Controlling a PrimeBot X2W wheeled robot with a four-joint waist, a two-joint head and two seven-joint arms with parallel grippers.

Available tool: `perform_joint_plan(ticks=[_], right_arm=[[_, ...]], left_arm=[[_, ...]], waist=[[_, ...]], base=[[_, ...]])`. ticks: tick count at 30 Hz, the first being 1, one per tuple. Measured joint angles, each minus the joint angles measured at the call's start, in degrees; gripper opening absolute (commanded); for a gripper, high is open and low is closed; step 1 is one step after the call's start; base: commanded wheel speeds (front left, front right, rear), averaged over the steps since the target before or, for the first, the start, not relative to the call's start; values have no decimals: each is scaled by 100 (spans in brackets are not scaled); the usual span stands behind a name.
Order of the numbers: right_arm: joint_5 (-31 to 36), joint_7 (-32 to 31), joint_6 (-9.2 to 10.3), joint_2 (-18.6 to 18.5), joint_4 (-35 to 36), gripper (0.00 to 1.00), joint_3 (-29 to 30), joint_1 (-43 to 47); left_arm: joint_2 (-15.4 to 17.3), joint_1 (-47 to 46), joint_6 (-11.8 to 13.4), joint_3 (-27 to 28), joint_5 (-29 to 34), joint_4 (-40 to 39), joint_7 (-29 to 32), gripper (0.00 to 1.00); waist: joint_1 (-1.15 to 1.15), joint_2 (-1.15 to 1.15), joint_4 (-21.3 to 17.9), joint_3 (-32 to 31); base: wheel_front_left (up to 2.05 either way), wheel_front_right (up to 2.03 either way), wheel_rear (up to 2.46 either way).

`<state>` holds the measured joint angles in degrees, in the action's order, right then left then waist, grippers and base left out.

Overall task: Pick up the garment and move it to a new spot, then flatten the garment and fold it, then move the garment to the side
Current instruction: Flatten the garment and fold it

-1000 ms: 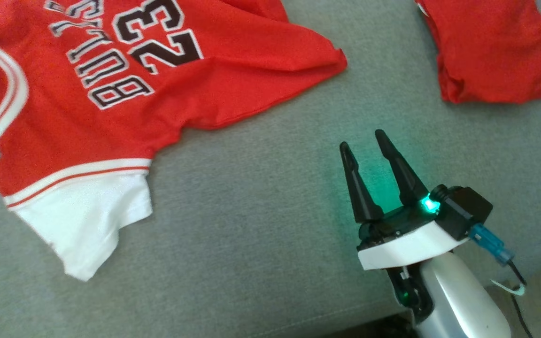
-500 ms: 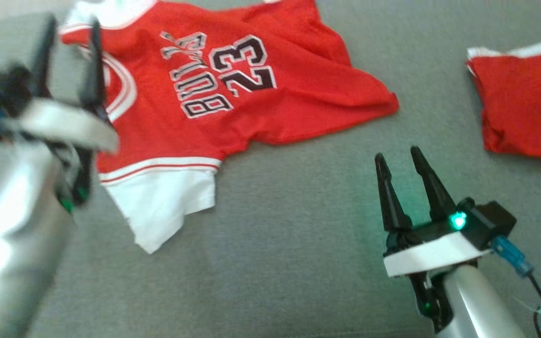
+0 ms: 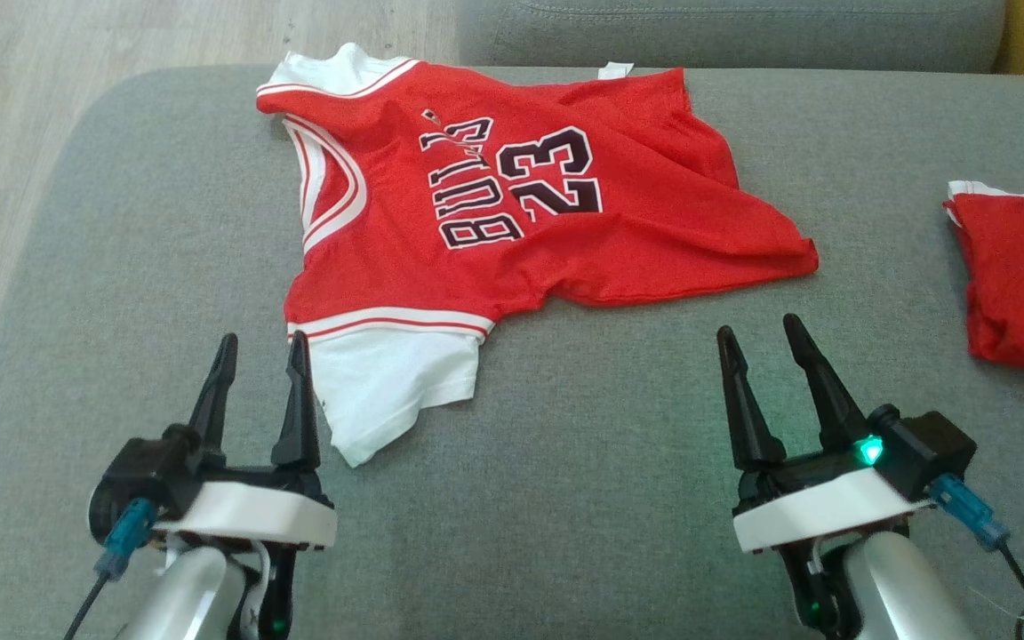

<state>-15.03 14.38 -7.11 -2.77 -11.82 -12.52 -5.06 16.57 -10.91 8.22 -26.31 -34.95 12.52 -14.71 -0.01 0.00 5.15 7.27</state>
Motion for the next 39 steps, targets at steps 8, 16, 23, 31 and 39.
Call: perform_joint_plan(ticks=[8,16,23,31,39], right_arm=[[44,0,0,-1,-4,100,-33,0],[85,0,0,-1,16,100,8,-8],[646,-170,0,-1,-30,100,469,-593],[1524,-1890,0,-9,-1122,100,1455,-2573],[2476,-3336,0,-82,-2927,100,2454,-3914]], left_arm=[[-149,-14,-166,258,247,58,0,100],[-339,-50,-321,417,468,160,0,100],[-702,-112,-482,480,628,138,0,100],[-1072,-315,-779,530,754,207,0,100],[-1282,-443,-1027,515,879,377,0,100]], waist=[[2,0,-87,64],[2,0,-146,255],[2,0,130,504],[2,0,651,781],[2,0,1099,1040]], base=[[0,0,0],[0,0,0],[0,0,0],[0,0,0],[0,0,0]])
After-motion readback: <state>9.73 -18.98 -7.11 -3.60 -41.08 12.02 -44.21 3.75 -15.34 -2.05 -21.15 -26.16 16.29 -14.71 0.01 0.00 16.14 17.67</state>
